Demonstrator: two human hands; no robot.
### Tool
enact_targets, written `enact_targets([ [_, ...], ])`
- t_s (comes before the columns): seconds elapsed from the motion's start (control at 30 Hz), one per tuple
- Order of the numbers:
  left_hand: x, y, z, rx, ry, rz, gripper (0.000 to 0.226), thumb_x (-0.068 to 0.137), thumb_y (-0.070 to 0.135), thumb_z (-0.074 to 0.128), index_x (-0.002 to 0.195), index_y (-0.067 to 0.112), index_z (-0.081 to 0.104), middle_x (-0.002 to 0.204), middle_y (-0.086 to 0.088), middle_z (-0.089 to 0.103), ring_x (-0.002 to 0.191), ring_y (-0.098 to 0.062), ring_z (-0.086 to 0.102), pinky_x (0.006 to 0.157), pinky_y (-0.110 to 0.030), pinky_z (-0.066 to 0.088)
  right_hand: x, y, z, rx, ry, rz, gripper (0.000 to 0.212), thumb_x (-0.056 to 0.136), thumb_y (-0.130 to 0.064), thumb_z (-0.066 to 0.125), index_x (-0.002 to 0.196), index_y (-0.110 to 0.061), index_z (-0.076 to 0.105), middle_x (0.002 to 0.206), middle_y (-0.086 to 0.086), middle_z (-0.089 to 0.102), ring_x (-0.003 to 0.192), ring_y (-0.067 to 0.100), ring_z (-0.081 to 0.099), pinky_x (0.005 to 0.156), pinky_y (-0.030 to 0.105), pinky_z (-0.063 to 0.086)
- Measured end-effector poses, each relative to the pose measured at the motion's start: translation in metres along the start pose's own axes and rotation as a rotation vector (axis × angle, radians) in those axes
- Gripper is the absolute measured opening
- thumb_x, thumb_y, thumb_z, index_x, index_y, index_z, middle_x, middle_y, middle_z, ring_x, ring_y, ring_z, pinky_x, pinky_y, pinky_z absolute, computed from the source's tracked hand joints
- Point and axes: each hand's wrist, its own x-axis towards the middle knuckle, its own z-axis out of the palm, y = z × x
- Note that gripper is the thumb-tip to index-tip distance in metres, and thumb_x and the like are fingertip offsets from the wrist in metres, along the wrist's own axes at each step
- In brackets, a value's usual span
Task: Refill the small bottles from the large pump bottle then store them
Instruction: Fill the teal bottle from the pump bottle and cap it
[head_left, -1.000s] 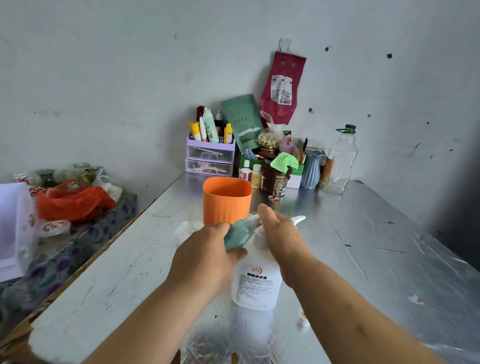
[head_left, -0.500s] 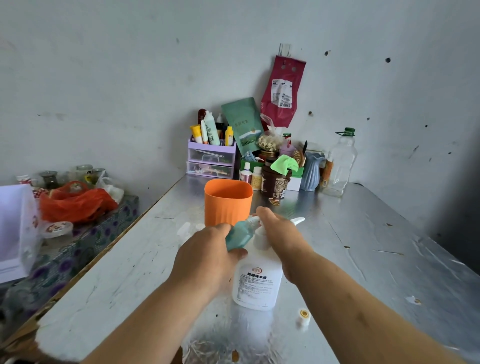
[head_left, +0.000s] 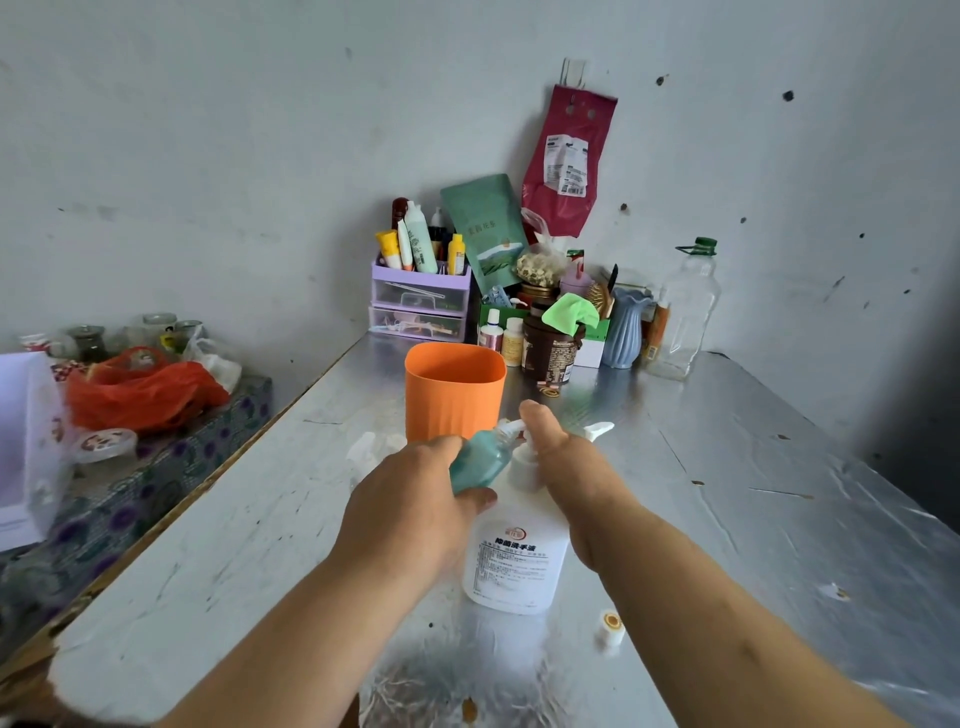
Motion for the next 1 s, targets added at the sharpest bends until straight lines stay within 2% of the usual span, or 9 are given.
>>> enact_targets([
  [0.2, 0.000, -0.005, 0.003, 0.035, -0.032, -0.017, 0.027, 0.085, 0.047, 0.066, 0.102, 0.028, 0.057, 0.100, 0.007, 0.065, 0.089, -0.018, 0.061, 0.076, -0.035, 0.052, -0.001, 0.007, 0.006, -0.056, 0.008, -0.030, 0.049, 0.076, -0.060, 0.042, 0.098, -0.023, 0.065, 0.101, 0.009, 0.069, 0.100, 0.030, 0.063, 0.096, 0.045, 0.048],
  [0.3, -0.001, -0.001, 0.001, 0.037, -0.054, -0.022, 0.029, 0.086, 0.048, 0.065, 0.104, 0.028, 0.056, 0.102, 0.007, 0.065, 0.090, -0.018, 0.061, 0.078, -0.035, 0.052, -0.002, 0.001, 0.001, -0.102, -0.011, -0.032, 0.039, 0.092, -0.047, 0.038, 0.103, -0.019, 0.062, 0.106, 0.010, 0.063, 0.102, 0.029, 0.058, 0.094, 0.040, 0.044],
  [0.37, -0.002, 0.001, -0.001, 0.031, -0.058, -0.022, 0.030, 0.086, 0.048, 0.065, 0.107, 0.028, 0.056, 0.104, 0.007, 0.065, 0.092, -0.018, 0.062, 0.080, -0.036, 0.053, -0.005, -0.005, 0.000, -0.123, -0.028, -0.053, 0.035, 0.094, -0.041, 0.036, 0.094, -0.016, 0.060, 0.100, 0.010, 0.060, 0.096, 0.027, 0.054, 0.086, 0.036, 0.041],
  [0.5, -0.003, 0.004, -0.005, 0.035, -0.042, -0.014, 0.029, 0.086, 0.048, 0.065, 0.105, 0.029, 0.056, 0.104, 0.007, 0.066, 0.092, -0.018, 0.061, 0.079, -0.035, 0.052, -0.010, -0.008, 0.000, -0.066, -0.007, -0.061, 0.035, 0.092, -0.045, 0.042, 0.072, -0.021, 0.058, 0.081, 0.002, 0.058, 0.077, 0.019, 0.054, 0.072, 0.029, 0.042],
  [0.6, -0.002, 0.006, -0.006, 0.040, -0.028, -0.014, 0.028, 0.085, 0.048, 0.065, 0.101, 0.027, 0.056, 0.100, 0.006, 0.066, 0.090, -0.019, 0.062, 0.077, -0.034, 0.052, -0.008, -0.003, -0.003, -0.045, 0.018, -0.123, 0.035, 0.096, -0.047, 0.042, 0.072, -0.026, 0.056, 0.073, -0.009, 0.055, 0.064, 0.003, 0.049, 0.060, 0.017, 0.038],
  [0.73, -0.001, 0.005, -0.005, 0.026, -0.028, -0.012, 0.032, 0.086, 0.049, 0.065, 0.109, 0.029, 0.056, 0.105, 0.006, 0.066, 0.093, -0.019, 0.062, 0.081, -0.036, 0.053, -0.003, 0.001, -0.003, -0.042, 0.012, -0.156, 0.036, 0.097, -0.047, 0.040, 0.073, -0.026, 0.057, 0.077, -0.008, 0.056, 0.064, 0.002, 0.048, 0.060, 0.016, 0.038],
  [0.83, -0.001, 0.003, -0.003, 0.014, -0.025, -0.011, 0.031, 0.086, 0.049, 0.065, 0.107, 0.029, 0.056, 0.104, 0.006, 0.066, 0.093, -0.018, 0.062, 0.080, -0.036, 0.053, -0.003, 0.003, -0.003, -0.077, 0.004, -0.128, 0.035, 0.097, -0.045, 0.039, 0.081, -0.023, 0.060, 0.083, -0.004, 0.060, 0.071, 0.006, 0.053, 0.066, 0.019, 0.041],
  [0.93, 0.000, 0.001, 0.000, 0.011, -0.018, -0.008, 0.028, 0.086, 0.048, 0.065, 0.103, 0.028, 0.055, 0.101, 0.007, 0.065, 0.090, -0.019, 0.061, 0.076, -0.035, 0.052, -0.003, -0.002, -0.002, -0.098, -0.030, -0.072, 0.033, 0.093, -0.045, 0.040, 0.087, -0.019, 0.061, 0.102, 0.011, 0.062, 0.096, 0.027, 0.058, 0.088, 0.036, 0.046],
  [1.0, 0.000, -0.001, 0.001, 0.015, -0.020, -0.005, 0.026, 0.086, 0.047, 0.065, 0.102, 0.028, 0.055, 0.100, 0.007, 0.064, 0.089, -0.018, 0.061, 0.075, -0.034, 0.052, -0.003, -0.001, -0.001, -0.056, -0.009, -0.037, 0.035, 0.089, -0.050, 0.044, 0.081, -0.020, 0.060, 0.093, 0.008, 0.062, 0.090, 0.027, 0.057, 0.084, 0.036, 0.045],
])
